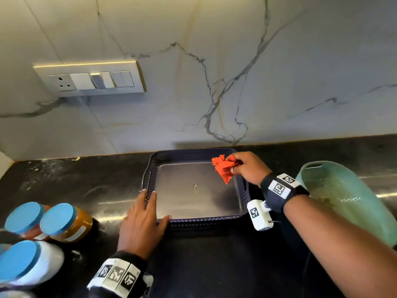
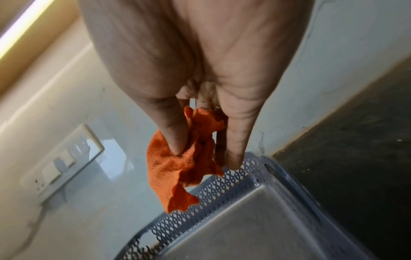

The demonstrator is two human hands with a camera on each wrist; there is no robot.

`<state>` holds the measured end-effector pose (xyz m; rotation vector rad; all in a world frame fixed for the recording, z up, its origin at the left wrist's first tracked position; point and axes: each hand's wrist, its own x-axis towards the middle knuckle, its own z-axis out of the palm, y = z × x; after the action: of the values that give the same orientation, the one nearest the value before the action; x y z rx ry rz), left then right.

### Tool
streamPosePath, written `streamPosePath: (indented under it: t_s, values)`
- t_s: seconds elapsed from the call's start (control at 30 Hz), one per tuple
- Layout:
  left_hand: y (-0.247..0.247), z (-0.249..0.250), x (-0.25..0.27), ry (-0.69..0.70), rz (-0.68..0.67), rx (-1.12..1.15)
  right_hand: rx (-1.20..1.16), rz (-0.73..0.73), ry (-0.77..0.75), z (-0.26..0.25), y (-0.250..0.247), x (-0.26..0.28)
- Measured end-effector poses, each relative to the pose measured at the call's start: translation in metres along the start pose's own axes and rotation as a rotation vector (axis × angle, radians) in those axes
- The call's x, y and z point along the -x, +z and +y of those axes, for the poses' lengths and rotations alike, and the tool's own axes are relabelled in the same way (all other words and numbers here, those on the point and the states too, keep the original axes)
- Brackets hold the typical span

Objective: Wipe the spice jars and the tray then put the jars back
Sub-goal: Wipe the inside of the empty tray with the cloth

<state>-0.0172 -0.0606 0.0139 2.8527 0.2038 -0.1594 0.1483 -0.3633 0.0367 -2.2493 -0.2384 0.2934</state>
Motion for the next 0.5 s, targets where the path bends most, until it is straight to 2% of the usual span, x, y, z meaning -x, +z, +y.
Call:
streamPosePath:
  t_s: [0.07,0.17,0.23,0.3,0.4,0.5]
  values:
    - [0.000,0.025,-0.011,0.085,0.012,-0.035,-0.114,0.047,0.018,0.003,-0.009,0.021]
    - [-0.001,0.080,-0.024,0.243,0.048,-0.008,-0.356,0.136,0.150,0.009,-0.035,0.057]
    - [0.001,0.119,-0.028,0.330,0.021,0.027,-0.401,0.188,0.185,0.020,-0.060,0.082]
    - [0.003,0.158,-0.028,0.432,0.006,0.052,-0.271,0.258,0.164,0.036,-0.089,0.107]
    - [0.010,0.207,-0.025,0.573,-0.024,0.108,0.082,0.339,0.189,0.055,-0.128,0.143]
    - [0.020,0.246,-0.023,0.671,-0.059,0.120,0.118,0.387,0.336,0.077,-0.155,0.168]
